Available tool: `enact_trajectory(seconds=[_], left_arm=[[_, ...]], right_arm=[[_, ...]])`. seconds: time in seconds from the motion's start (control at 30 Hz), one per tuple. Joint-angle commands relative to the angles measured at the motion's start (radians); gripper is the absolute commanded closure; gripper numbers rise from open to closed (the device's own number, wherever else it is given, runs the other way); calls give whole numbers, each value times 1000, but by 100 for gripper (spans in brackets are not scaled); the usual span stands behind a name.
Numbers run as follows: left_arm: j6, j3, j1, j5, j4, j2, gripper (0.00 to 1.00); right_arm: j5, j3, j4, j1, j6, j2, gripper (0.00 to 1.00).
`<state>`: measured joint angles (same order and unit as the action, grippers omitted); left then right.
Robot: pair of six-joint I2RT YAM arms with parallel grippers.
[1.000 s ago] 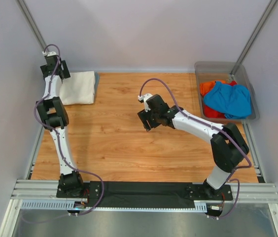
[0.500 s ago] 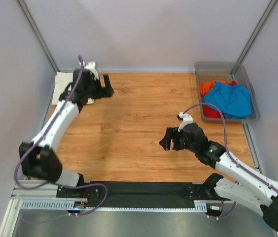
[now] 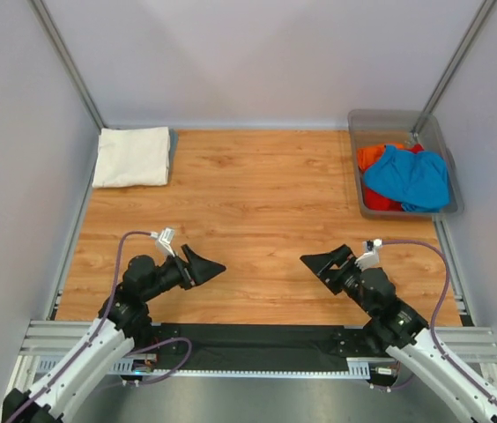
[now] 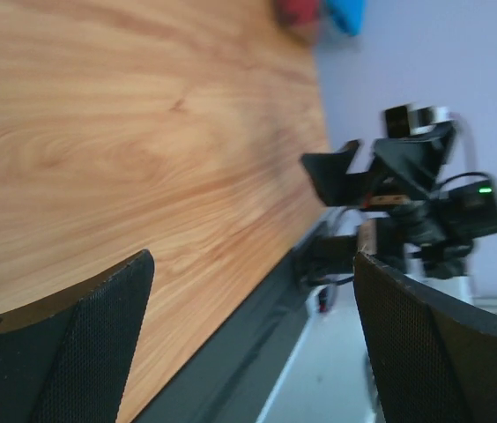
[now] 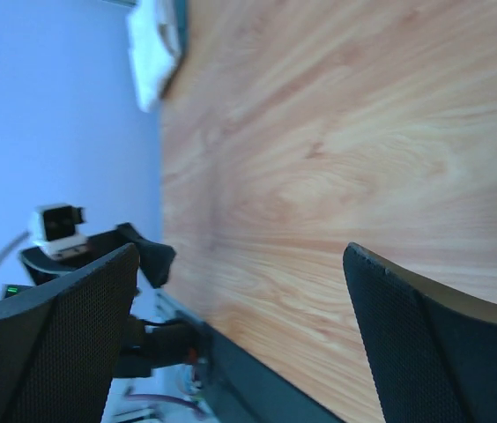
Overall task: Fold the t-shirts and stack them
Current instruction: Reset both grippers
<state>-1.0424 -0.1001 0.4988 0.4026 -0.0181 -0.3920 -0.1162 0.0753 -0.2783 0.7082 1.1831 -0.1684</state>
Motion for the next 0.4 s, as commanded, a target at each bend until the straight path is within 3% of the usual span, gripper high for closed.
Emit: enact_trajectory(seconds=[0.0, 0.13, 0.27, 0.37], left_arm=[[-250, 189, 1, 19, 294, 191, 0], [-260, 195, 3, 35, 72, 506, 0], [-275, 200, 4, 94, 136, 456, 0], [-262, 195, 4, 99, 78, 481, 0]], right_arm=[[-47, -158, -160, 0, 194, 125, 0], [-54, -160, -269, -1, 219, 217, 0], [-27, -158, -253, -1, 202, 175, 0], [-4, -157, -245, 0, 161, 164, 0]])
